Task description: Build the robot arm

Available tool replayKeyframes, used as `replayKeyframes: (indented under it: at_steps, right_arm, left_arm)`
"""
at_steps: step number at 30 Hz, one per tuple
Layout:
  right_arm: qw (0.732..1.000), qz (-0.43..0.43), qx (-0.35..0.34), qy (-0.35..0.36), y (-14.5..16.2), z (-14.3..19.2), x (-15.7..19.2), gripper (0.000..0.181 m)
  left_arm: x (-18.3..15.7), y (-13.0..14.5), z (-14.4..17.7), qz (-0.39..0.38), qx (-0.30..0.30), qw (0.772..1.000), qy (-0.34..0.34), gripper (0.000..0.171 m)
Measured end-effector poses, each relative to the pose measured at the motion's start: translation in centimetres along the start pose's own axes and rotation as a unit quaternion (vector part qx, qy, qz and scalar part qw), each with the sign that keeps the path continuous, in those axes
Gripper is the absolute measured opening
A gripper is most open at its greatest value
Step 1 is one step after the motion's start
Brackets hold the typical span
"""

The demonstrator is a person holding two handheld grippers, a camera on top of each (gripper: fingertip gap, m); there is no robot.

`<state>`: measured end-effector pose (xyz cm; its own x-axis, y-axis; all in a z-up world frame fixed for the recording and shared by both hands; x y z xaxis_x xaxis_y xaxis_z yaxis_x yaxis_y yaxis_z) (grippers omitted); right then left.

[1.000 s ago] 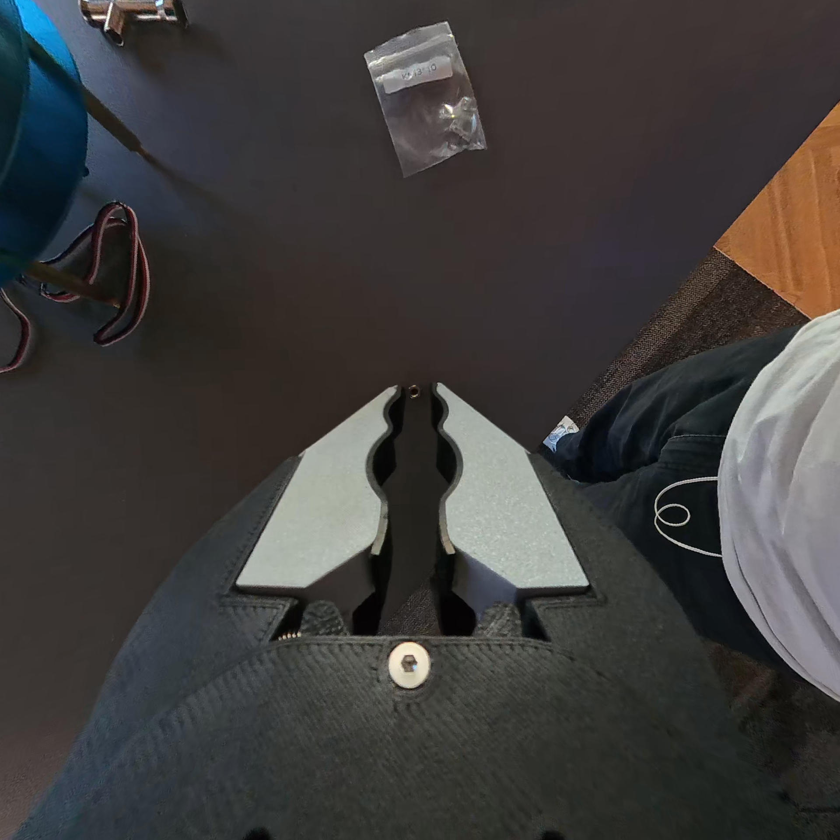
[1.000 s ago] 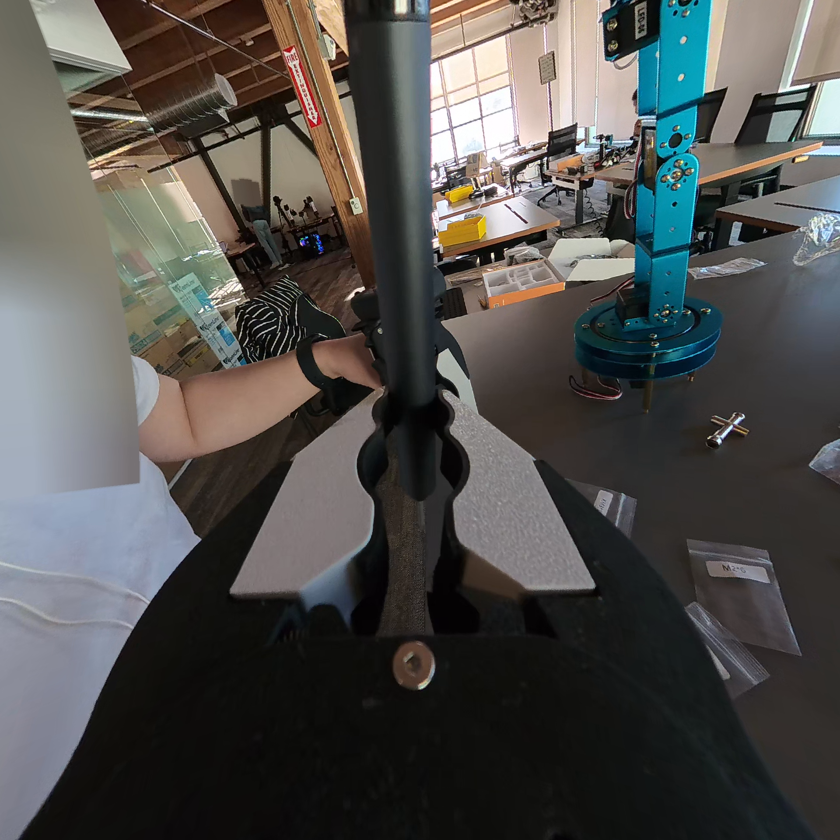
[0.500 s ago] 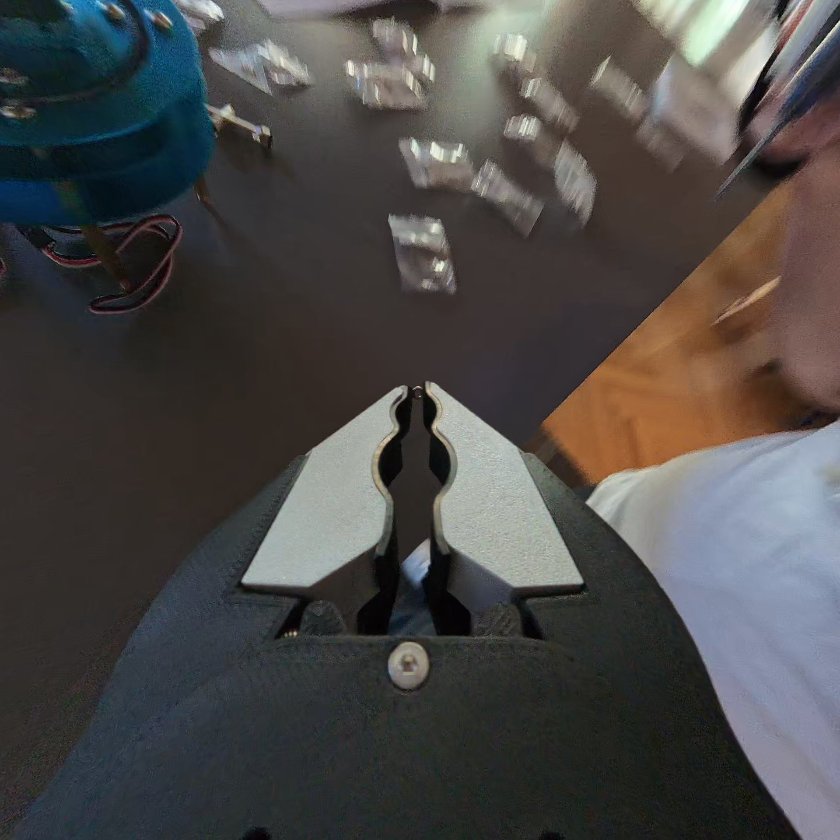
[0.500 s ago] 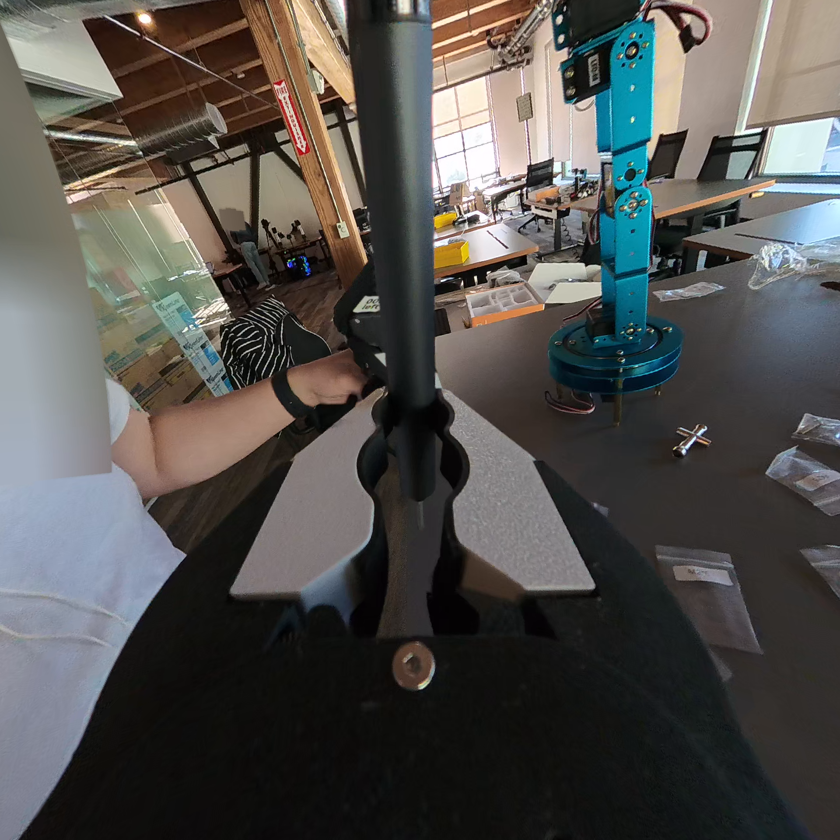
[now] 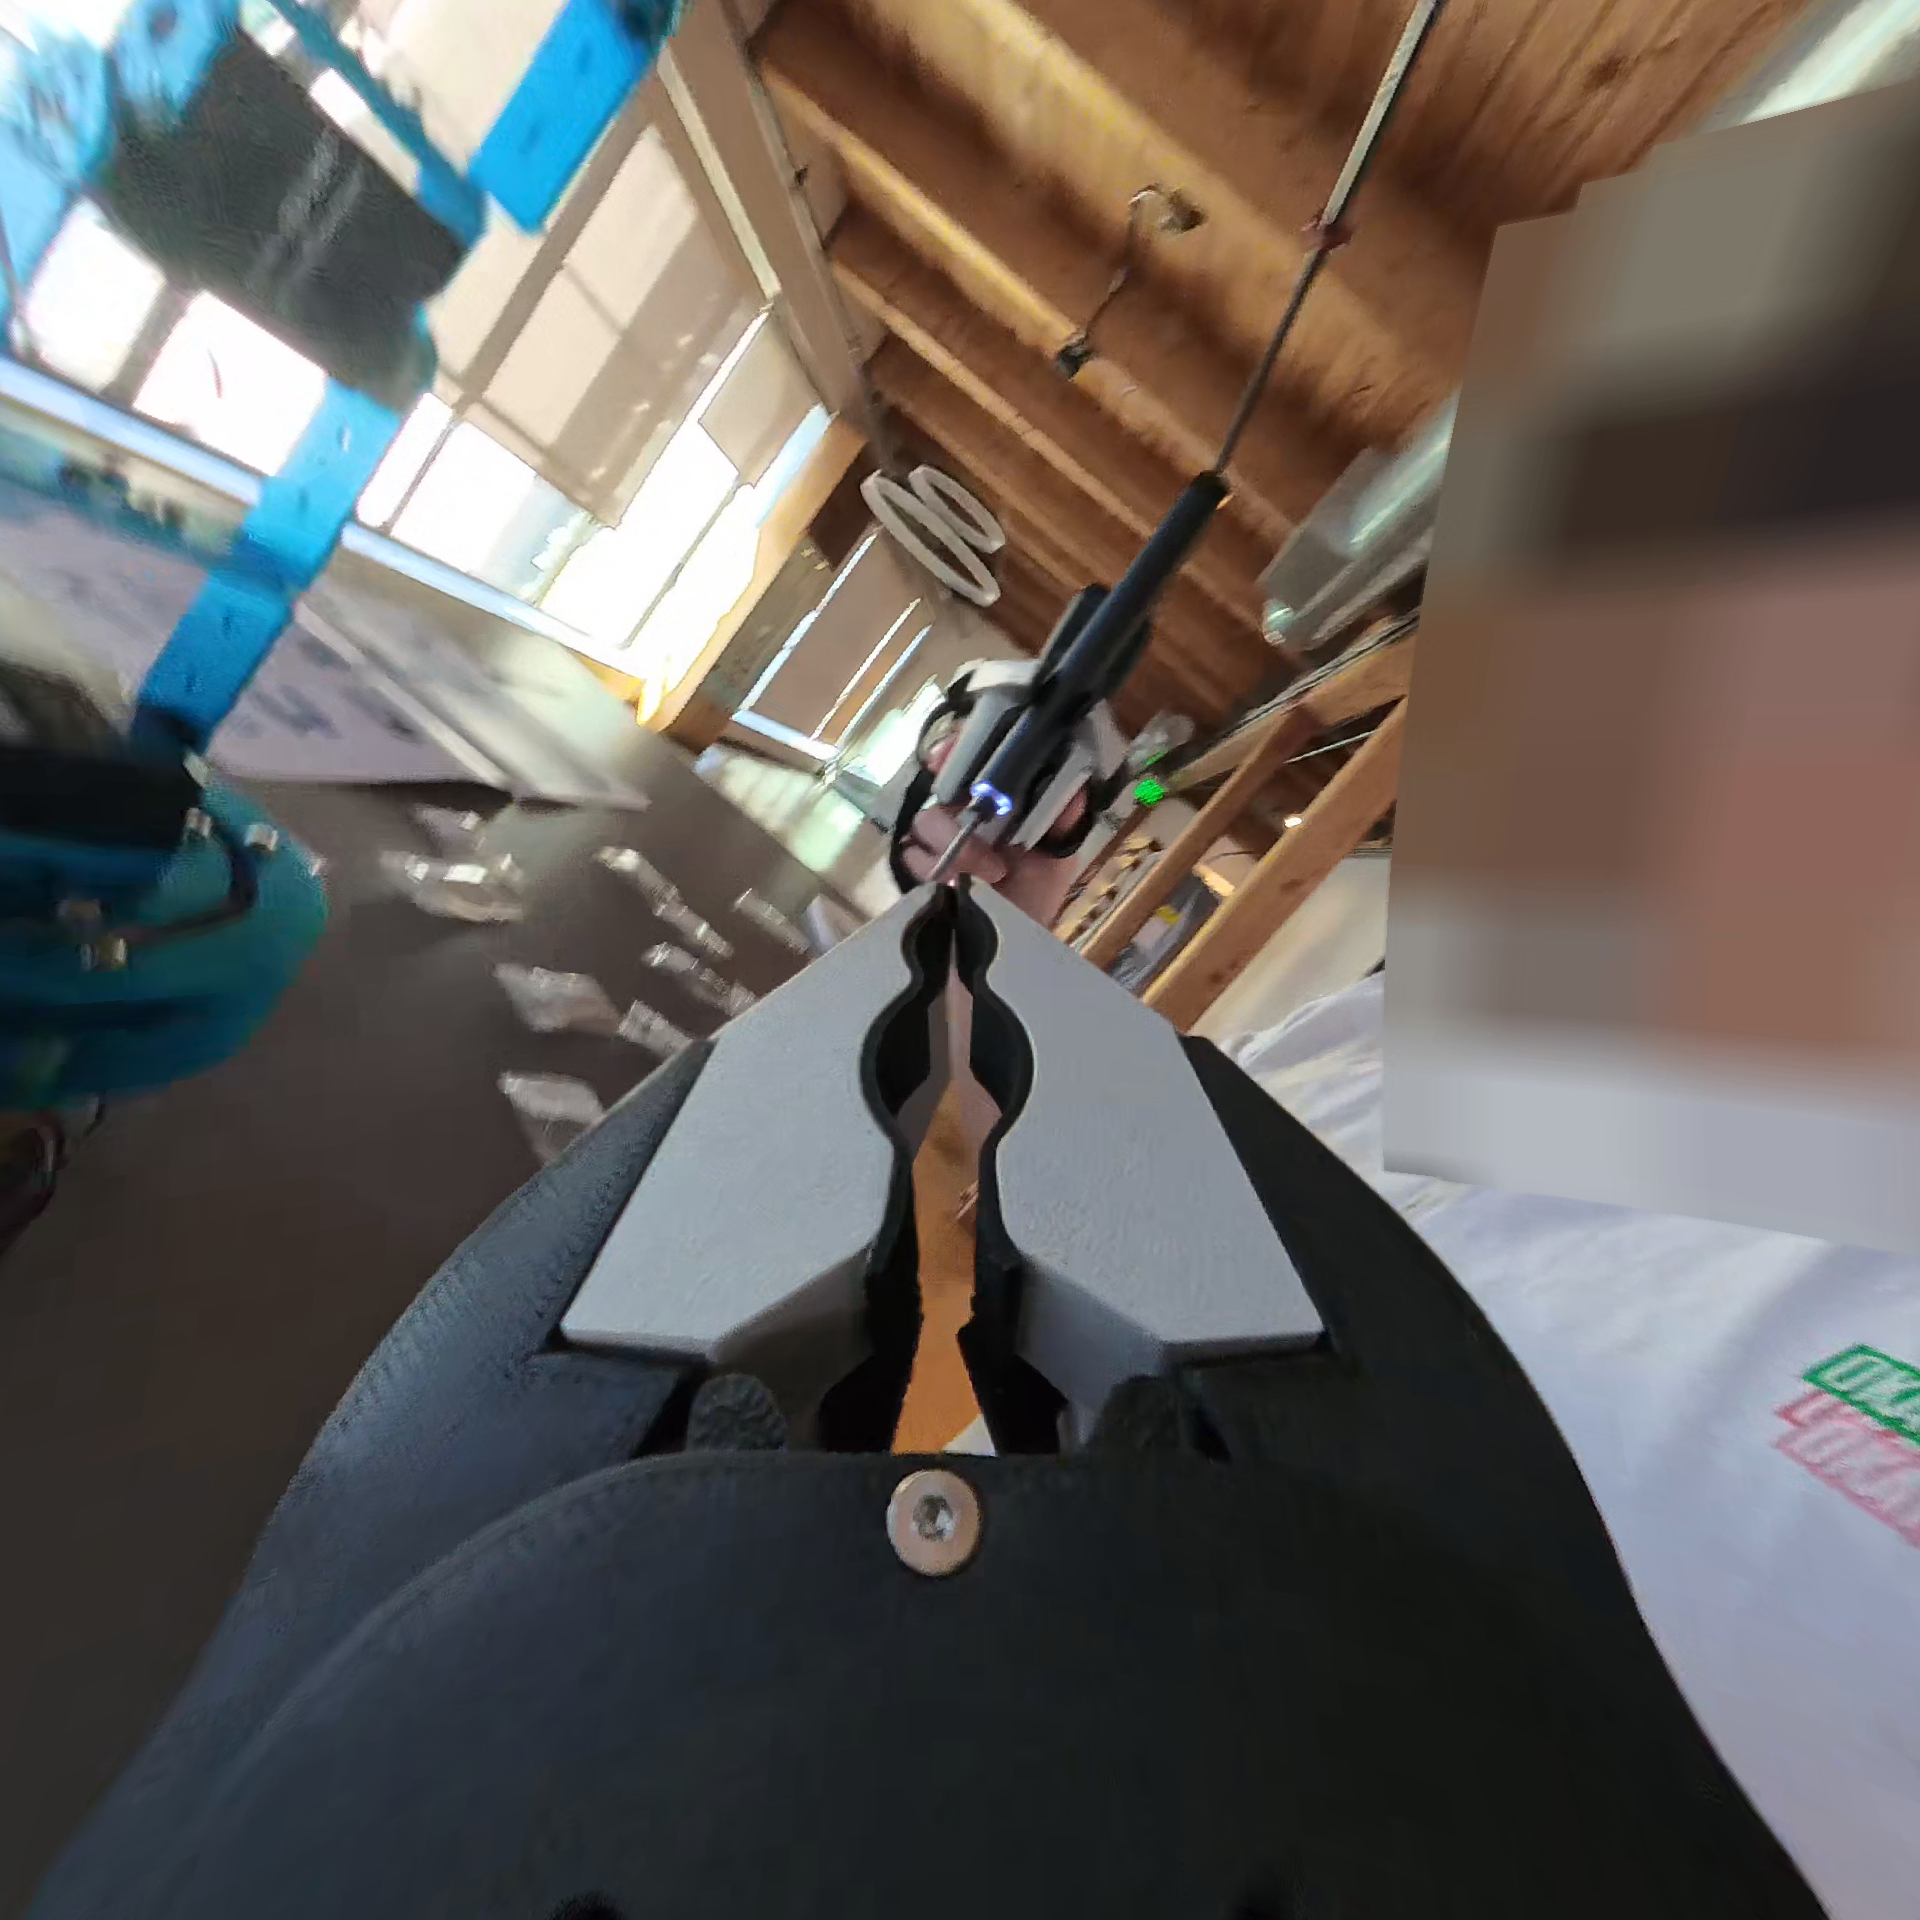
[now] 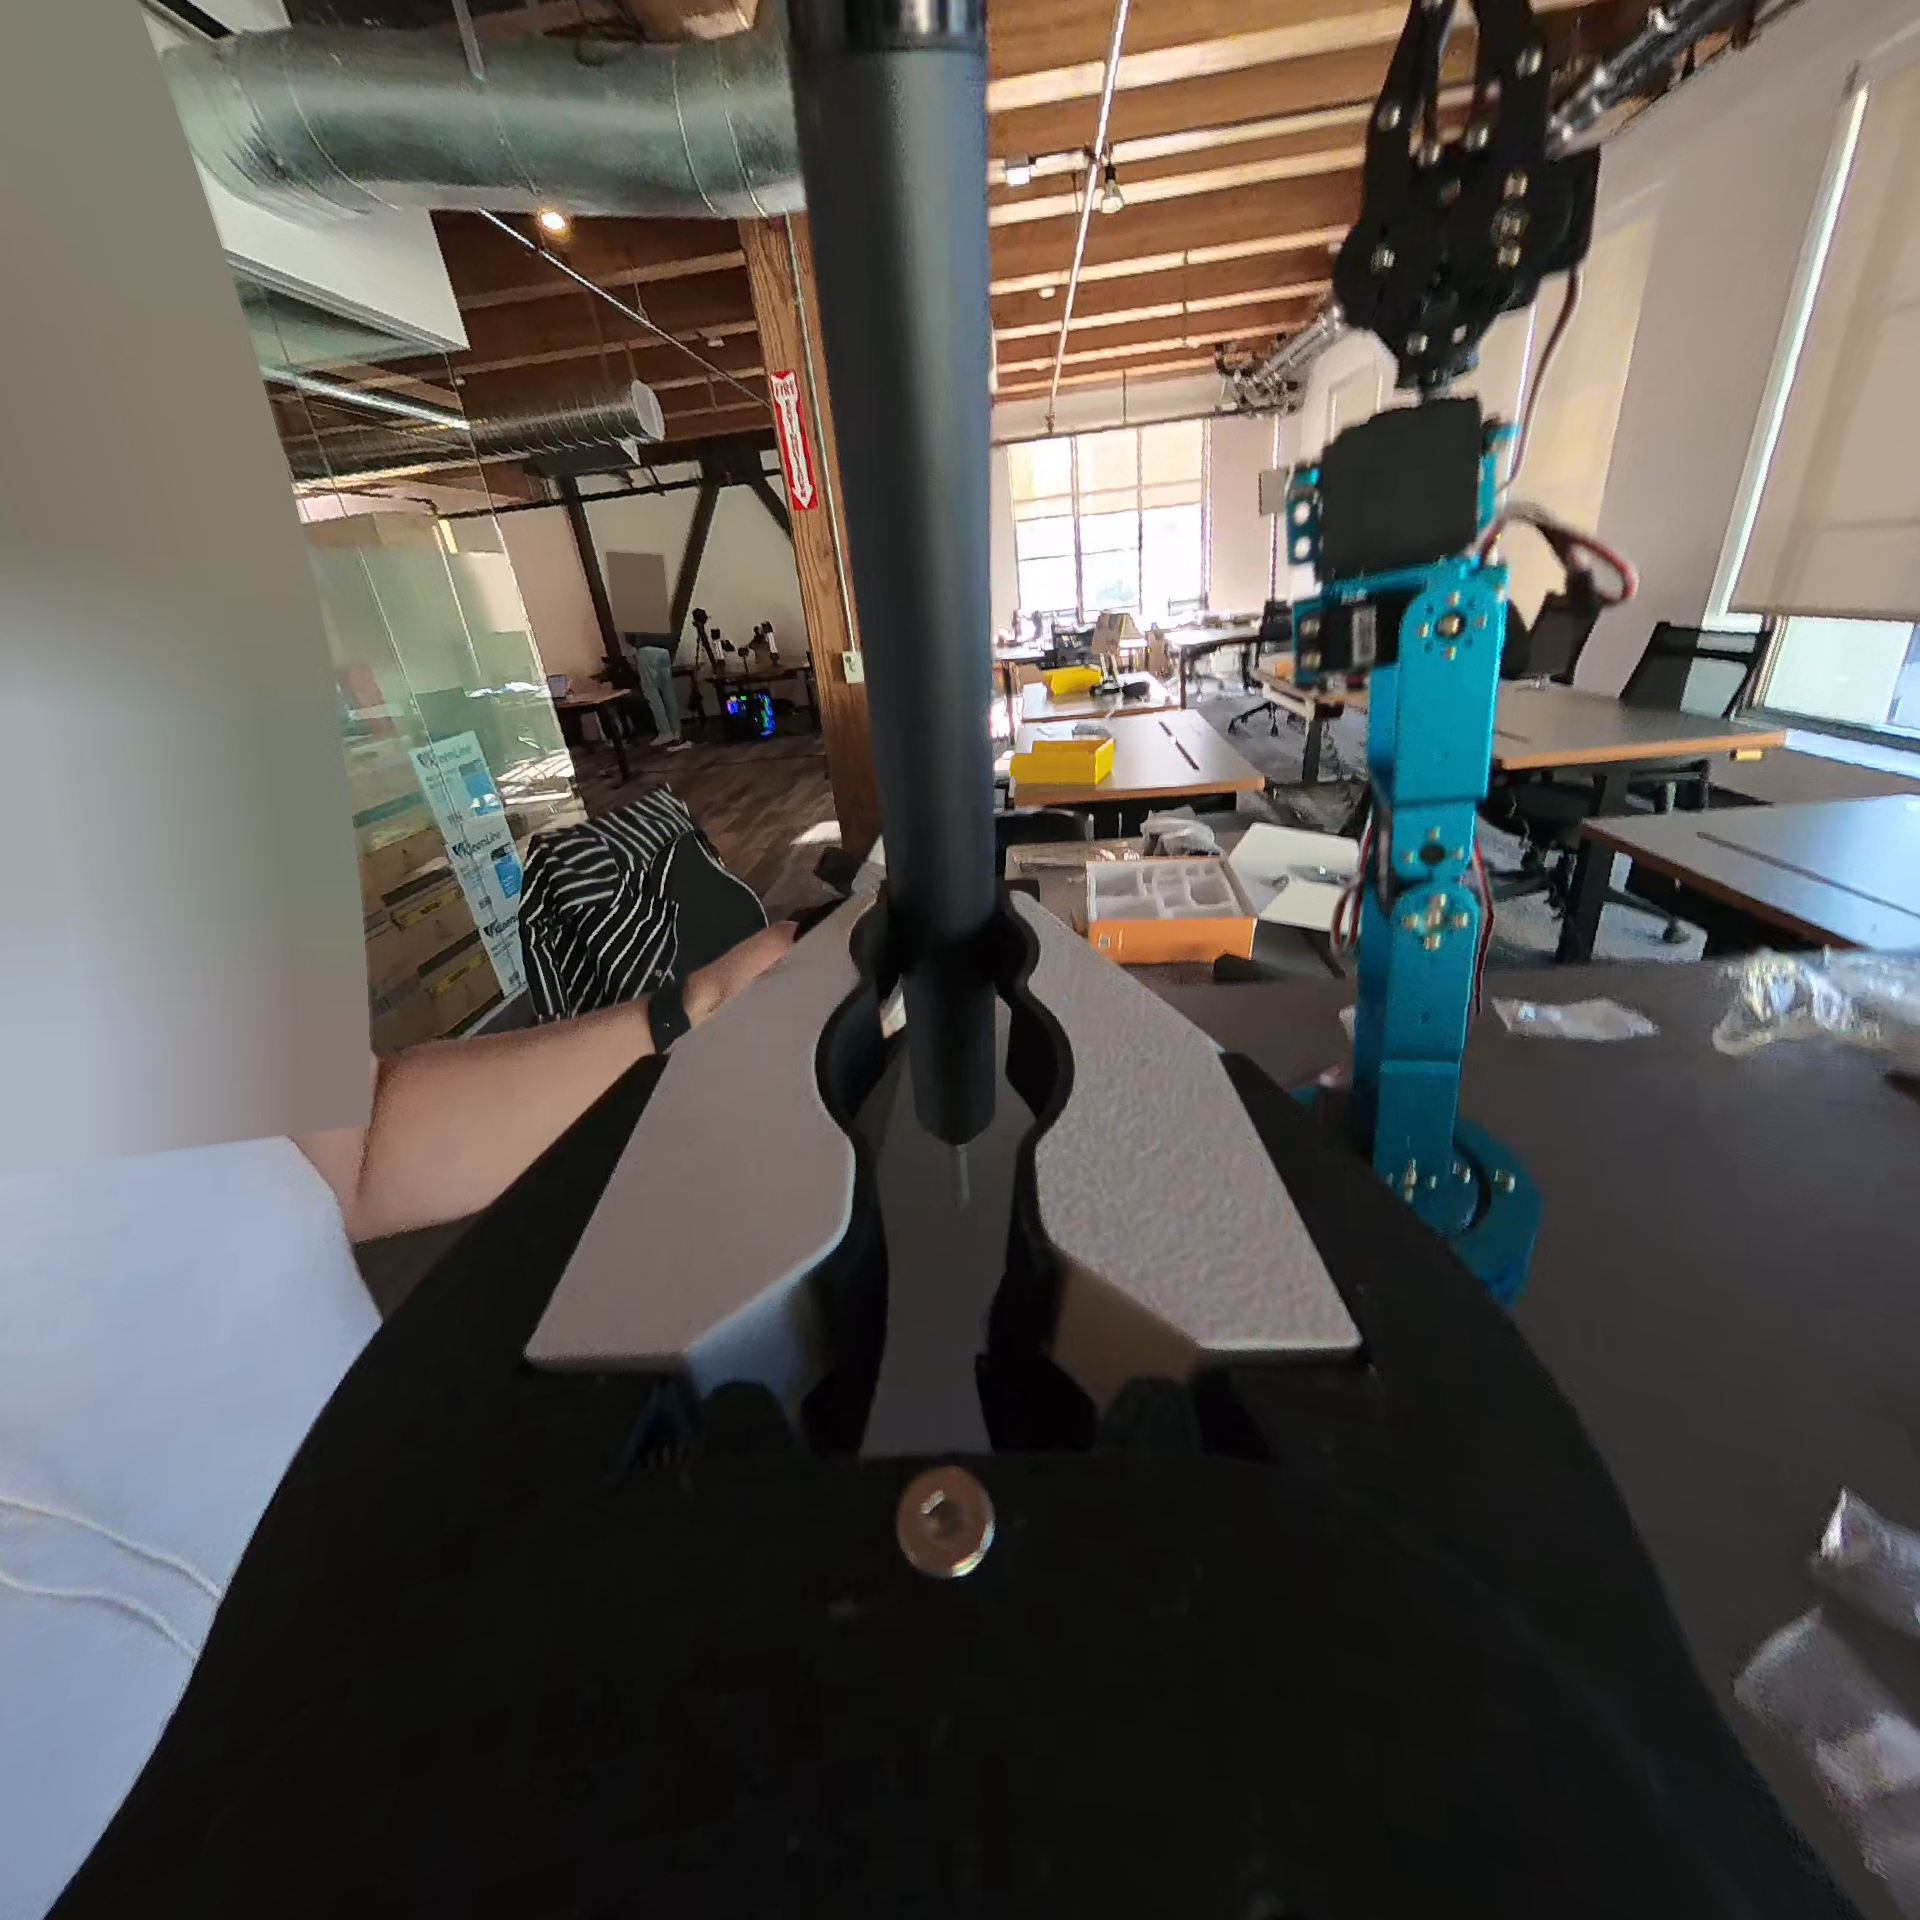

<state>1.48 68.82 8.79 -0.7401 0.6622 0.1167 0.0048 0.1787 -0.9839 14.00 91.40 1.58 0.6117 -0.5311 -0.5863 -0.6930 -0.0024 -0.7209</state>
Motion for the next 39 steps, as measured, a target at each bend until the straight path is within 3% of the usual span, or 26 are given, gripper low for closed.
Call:
replayKeyframes:
  at_steps: [3,5,8,12,15,20,25,28,30,34,35,36,39]
  right_arm:
    - [1.000,0.008,-0.023,0.002,-1.5,-2.3,-1.4,0.015]
    - [0.999,0.013,-0.028,0.009,-2.0,-3.7,-2.2,0.015]
    - [0.999,0.020,-0.018,0.028,-1.3,-5.0,-3.4,0.015]
    - [0.998,0.015,0.007,0.067,1.3,-4.9,-4.6,0.016]
    - [0.997,0.005,0.014,0.081,2.5,-4.4,-5.4,0.015]
    - [0.997,0.002,0.034,0.063,2.9,-4.6,-6.7,0.015]
    - [0.998,0.008,0.060,0.025,2.6,-5.3,-7.1,0.016]
    - [0.997,0.002,0.071,0.011,2.9,-6.2,-7.2,0.016]
    - [0.997,0.004,0.082,0.014,3.2,-7.3,-7.3,0.015]
    - [0.994,0.018,0.093,0.052,4.1,-10.0,-7.0,0.015]
    - [0.994,0.024,0.089,0.063,4.1,-10.8,-6.6,0.015]
    - [0.993,0.033,0.083,0.078,4.1,-11.6,-6.0,0.015]
    - [0.986,0.053,0.071,0.140,4.4,-14.2,-3.7,0.015]
  left_arm:
    - [0.4,-3.3,0.7,-0.001,-0.022,0.998,0.054,0.000]
    - [1.4,-4.4,1.0,-0.011,0.003,0.999,0.041,0.000]
    - [4.2,-4.0,3.0,-0.061,0.067,0.994,-0.068,0.000]
    - [5.3,-2.3,7.8,-0.078,0.069,0.982,-0.158,0.000]
    - [7.0,-2.2,11.4,-0.085,0.096,0.959,-0.251,0.011]
    - [9.8,-3.7,14.4,-0.095,0.136,0.927,-0.336,0.024]
    - [13.7,-3.4,18.4,-0.030,0.200,0.892,-0.404,0.027]
    - [14.4,-4.0,19.7,-0.022,0.240,0.882,-0.405,0.005]
    - [14.7,-4.3,19.9,-0.020,0.262,0.890,-0.371,0.000]
    - [14.6,-5.4,20.4,0.069,0.279,0.943,-0.166,0.014]
    - [13.8,-6.3,21.1,0.076,0.273,0.954,-0.096,0.013]
    - [12.9,-7.7,22.4,0.069,0.256,0.963,-0.051,0.000]
    - [11.0,-13.5,29.4,-0.014,0.139,0.989,-0.049,0.000]
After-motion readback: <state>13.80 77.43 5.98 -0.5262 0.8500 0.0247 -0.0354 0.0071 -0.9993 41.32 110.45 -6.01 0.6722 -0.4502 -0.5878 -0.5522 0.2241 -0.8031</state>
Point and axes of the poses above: each gripper's, where its closed fingertips meet, z back along the fingers, y out of its underside, x = y × z across the jaws, the point moved 7 cm from there along z, back along the fingers, and after that the axes turned 6 degrees about y, right-handed, at the moved point
